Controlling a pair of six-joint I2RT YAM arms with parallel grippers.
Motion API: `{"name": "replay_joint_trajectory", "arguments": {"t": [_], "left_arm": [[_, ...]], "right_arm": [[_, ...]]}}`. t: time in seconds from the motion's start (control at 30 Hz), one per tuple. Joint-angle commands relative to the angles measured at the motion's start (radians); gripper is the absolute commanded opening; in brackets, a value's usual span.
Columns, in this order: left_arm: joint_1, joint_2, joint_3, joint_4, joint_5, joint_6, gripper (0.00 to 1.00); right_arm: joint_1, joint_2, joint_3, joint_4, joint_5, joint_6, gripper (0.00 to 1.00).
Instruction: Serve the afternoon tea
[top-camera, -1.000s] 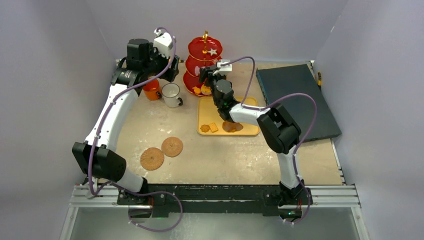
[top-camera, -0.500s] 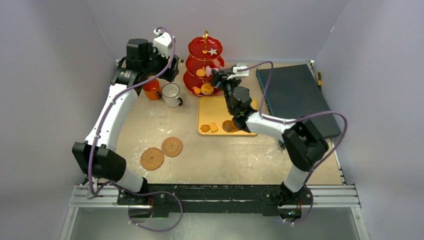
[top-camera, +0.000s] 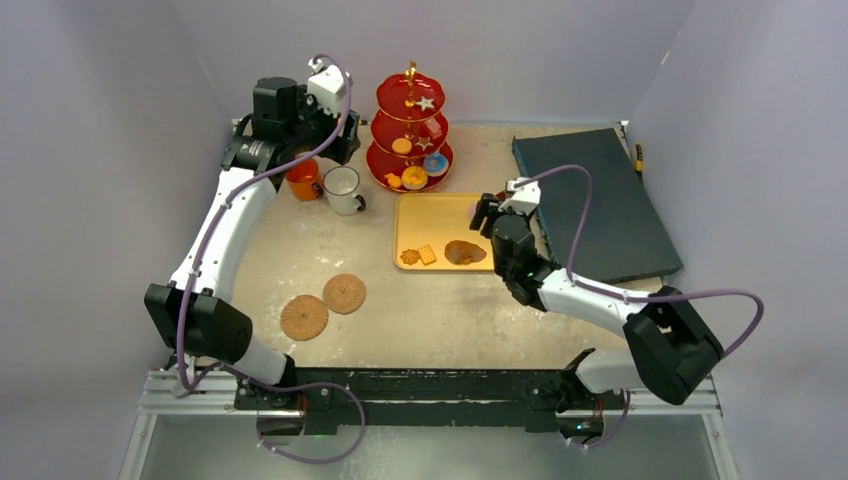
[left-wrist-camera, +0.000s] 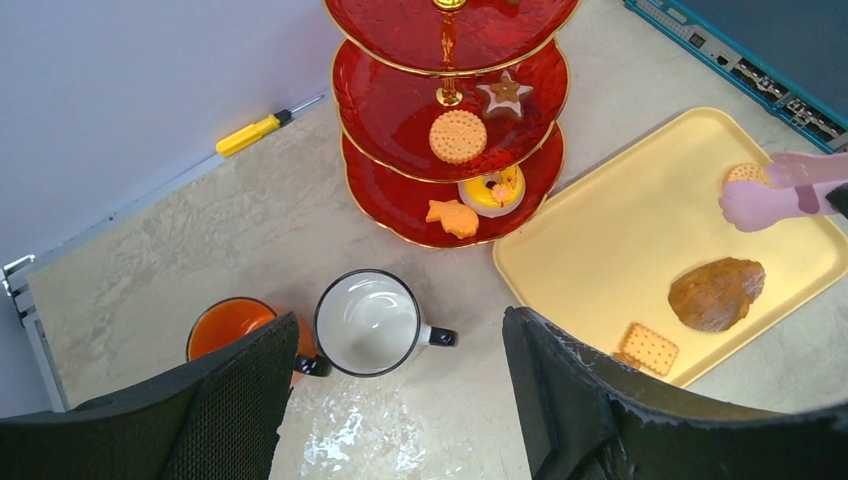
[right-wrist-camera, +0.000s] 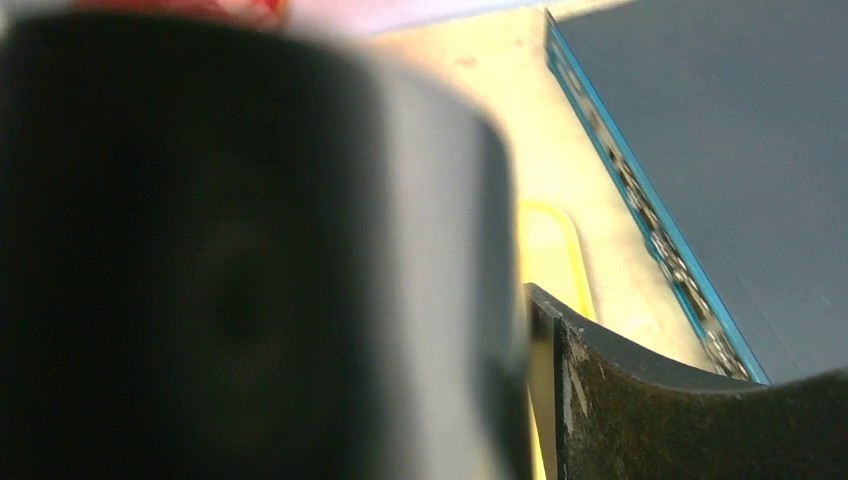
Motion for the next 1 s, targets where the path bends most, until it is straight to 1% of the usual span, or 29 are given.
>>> {"name": "replay_joint_trajectory", "arguments": {"t": [0.0,0.13,0.37,0.53,0.97], "left_arm": [[0.008,-0.010,0.001,0.040,0.035,-0.012,0.74],[0.008,-0.012,-0.002,0.044,0.041,-0.021,0.74],[0.008,-0.016,-0.011,0.044,0.039,-0.015,0.74],[0.008,-0.011,-0.007,0.044,0.039,-0.013,0.74],[0.008,0.006,0.016,0.033,0.045,-0.013,0.73]], "right_arm": [[-0.008,-0.067,-0.039,-0.160,0.081,0.127,0.68],[-0.008,-0.089,-0.054,-0.232,0.086,0.171,0.68],[-0.009,-0.081,-0.075,-0.276,0.100,0.212,0.68],[-0.028,-0.037,-0.068,-0.239,0.119,0.205,0.69],[-0.088,0.113,-0.010,-0.050,0.116,0.119,0.69]]}}
